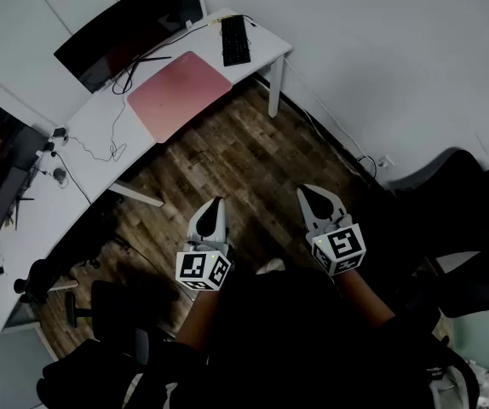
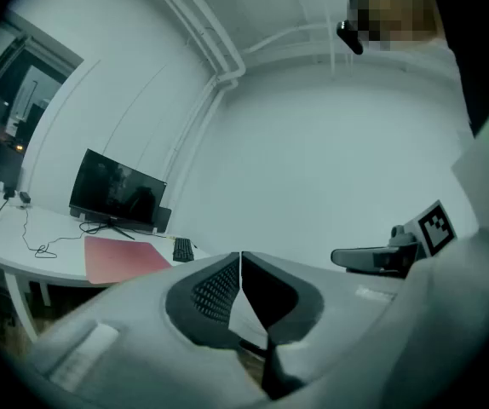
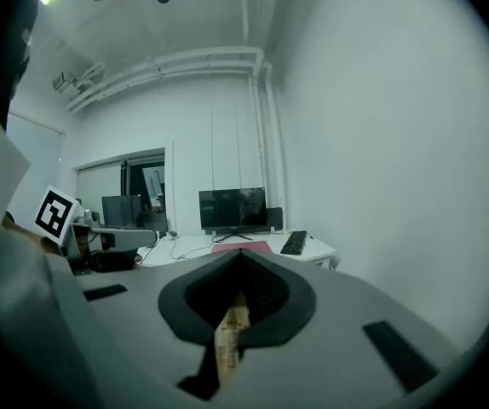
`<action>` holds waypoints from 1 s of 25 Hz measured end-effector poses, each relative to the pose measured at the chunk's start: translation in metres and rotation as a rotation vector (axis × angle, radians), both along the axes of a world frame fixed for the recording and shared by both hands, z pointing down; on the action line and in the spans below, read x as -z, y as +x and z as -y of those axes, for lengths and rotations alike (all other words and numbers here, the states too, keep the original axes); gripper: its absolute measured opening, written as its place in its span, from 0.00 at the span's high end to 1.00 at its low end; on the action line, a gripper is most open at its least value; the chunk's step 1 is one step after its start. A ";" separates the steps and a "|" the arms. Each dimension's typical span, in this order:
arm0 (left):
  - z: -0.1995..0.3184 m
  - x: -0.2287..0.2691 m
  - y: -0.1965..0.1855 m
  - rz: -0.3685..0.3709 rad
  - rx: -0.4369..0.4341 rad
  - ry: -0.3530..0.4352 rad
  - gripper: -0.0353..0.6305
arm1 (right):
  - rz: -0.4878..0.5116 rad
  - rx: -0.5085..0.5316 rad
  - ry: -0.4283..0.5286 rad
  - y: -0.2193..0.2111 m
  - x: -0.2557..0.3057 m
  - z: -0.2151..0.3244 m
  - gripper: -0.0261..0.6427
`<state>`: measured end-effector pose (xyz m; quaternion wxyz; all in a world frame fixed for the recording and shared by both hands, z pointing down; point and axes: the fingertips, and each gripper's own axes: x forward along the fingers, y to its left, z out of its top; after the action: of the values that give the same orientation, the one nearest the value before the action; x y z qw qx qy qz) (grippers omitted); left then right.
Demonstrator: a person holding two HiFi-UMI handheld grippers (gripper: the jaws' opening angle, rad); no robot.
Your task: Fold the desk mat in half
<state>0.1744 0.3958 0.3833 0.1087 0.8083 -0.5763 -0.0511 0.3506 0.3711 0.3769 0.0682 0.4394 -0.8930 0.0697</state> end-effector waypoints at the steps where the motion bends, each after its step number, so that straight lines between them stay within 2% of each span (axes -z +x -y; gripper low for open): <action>1: 0.000 0.001 0.000 0.000 0.000 0.001 0.91 | 0.001 0.003 0.003 0.000 0.000 -0.002 0.97; 17: -0.014 -0.007 0.011 0.006 0.014 0.008 0.91 | 0.006 -0.001 0.001 0.018 -0.015 -0.017 0.97; 21: -0.021 -0.006 0.017 -0.004 0.012 0.025 0.91 | 0.040 -0.015 0.000 0.027 -0.015 -0.020 0.97; 25: -0.027 -0.006 0.025 -0.027 -0.010 0.032 0.91 | 0.082 0.018 -0.013 0.034 -0.015 -0.023 0.96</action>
<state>0.1989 0.4226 0.3893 0.1039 0.8119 -0.5701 -0.0705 0.3843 0.3943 0.3920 0.0351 0.4275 -0.8986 0.0929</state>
